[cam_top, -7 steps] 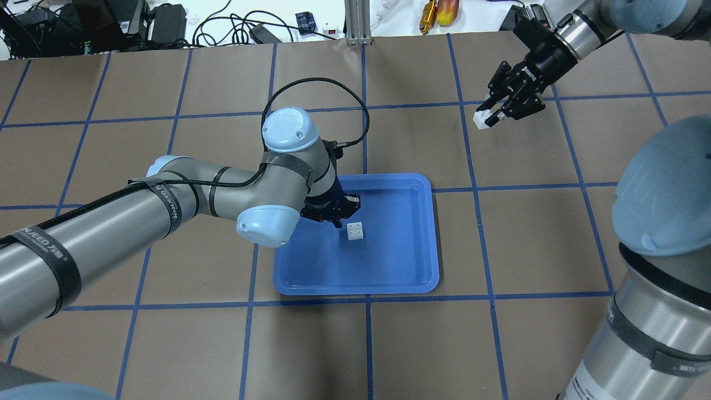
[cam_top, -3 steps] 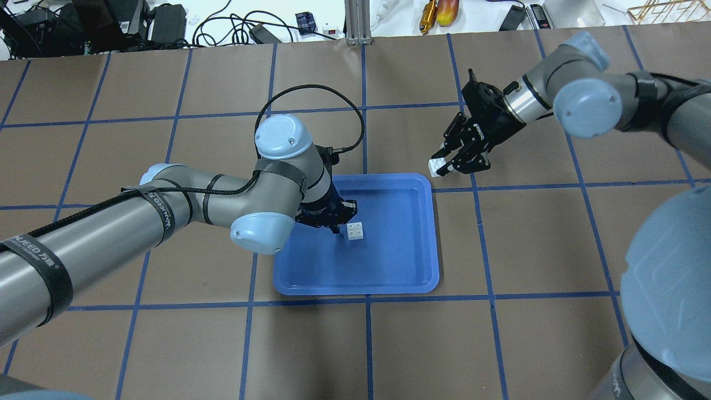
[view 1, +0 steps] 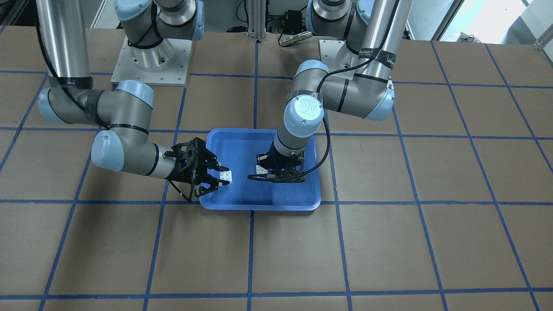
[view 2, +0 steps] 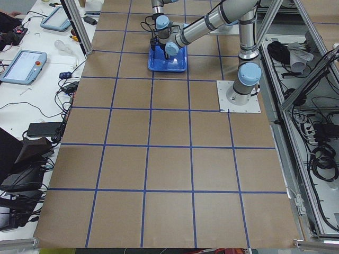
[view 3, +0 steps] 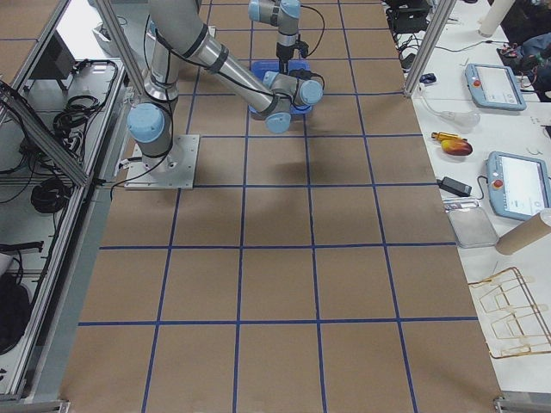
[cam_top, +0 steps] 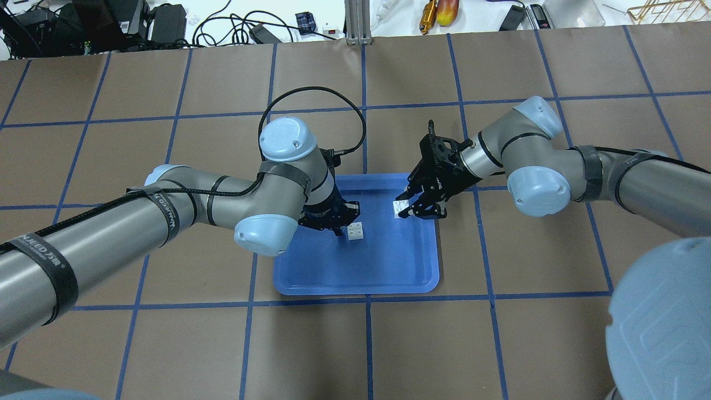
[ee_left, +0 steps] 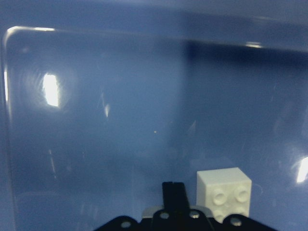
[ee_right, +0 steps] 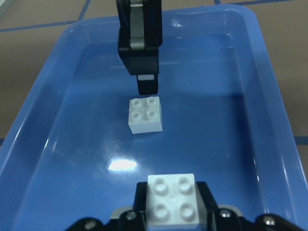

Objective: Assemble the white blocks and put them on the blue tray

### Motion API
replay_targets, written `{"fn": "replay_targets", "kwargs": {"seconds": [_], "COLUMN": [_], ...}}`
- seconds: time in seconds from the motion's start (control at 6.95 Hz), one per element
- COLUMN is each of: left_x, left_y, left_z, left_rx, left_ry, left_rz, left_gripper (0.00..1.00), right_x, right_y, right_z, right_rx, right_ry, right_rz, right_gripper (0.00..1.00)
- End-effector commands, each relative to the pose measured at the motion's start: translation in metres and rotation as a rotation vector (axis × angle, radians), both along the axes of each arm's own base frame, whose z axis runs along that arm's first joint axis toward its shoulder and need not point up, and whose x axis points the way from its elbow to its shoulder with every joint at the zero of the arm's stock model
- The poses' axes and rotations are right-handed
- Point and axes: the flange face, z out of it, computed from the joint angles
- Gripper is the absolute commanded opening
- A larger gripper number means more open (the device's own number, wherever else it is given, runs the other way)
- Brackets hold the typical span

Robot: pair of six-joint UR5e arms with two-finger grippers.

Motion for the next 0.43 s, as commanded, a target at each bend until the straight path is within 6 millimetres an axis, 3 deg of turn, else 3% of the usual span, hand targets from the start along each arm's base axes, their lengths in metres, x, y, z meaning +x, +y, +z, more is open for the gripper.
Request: {"fn": "replay_targets", "kwargs": {"seconds": [0.0,0.29], "left_x": [0.0,0.0], "left_y": [0.0,-0.001], "left_z": [0.001,0.001], "left_rx": [-0.003,-0.003], "left_ry": [0.0,0.0], "left_rz": [0.001,0.003], "left_gripper": [0.04,0.04], "right_x": [0.012,0.017], "right_y": [0.008,0.025], "right_z": [0.007,-0.011], "right_rx": [-0.003,-0.044], "right_ry": [0.002,-0.041], "right_rz": [0.003,-0.039], "right_gripper": [0.0,0.0]}}
